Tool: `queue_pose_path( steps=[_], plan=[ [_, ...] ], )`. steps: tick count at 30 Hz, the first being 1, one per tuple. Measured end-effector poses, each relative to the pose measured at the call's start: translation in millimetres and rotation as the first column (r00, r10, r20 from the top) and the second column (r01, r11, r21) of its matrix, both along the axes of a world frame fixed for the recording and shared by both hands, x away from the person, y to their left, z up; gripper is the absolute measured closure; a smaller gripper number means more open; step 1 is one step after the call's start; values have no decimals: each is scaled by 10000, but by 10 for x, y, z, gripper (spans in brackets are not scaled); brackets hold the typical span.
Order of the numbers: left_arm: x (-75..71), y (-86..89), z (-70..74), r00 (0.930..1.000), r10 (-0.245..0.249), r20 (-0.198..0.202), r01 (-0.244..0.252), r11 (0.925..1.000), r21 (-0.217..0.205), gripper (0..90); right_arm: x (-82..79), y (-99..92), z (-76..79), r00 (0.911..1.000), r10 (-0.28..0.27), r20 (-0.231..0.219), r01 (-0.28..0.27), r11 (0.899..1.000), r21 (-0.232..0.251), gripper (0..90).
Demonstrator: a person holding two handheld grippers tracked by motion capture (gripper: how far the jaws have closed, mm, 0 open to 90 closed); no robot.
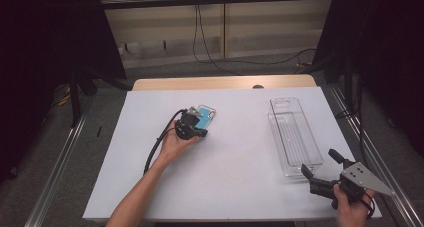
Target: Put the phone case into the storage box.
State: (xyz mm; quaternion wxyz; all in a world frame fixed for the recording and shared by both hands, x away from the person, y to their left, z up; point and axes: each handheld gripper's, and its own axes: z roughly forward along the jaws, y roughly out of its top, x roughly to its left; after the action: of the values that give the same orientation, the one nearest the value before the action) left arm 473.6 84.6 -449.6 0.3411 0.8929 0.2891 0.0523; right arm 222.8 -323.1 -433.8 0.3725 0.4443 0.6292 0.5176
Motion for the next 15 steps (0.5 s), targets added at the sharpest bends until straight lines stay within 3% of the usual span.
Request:
queue_pose_path(
  steps=[15],
  plan=[
    [27,68,-4,9998,-13,-196,11,9999,-145,900,-8,-5,2,10000,-4,25,4,10000,-18,5]
  ],
)
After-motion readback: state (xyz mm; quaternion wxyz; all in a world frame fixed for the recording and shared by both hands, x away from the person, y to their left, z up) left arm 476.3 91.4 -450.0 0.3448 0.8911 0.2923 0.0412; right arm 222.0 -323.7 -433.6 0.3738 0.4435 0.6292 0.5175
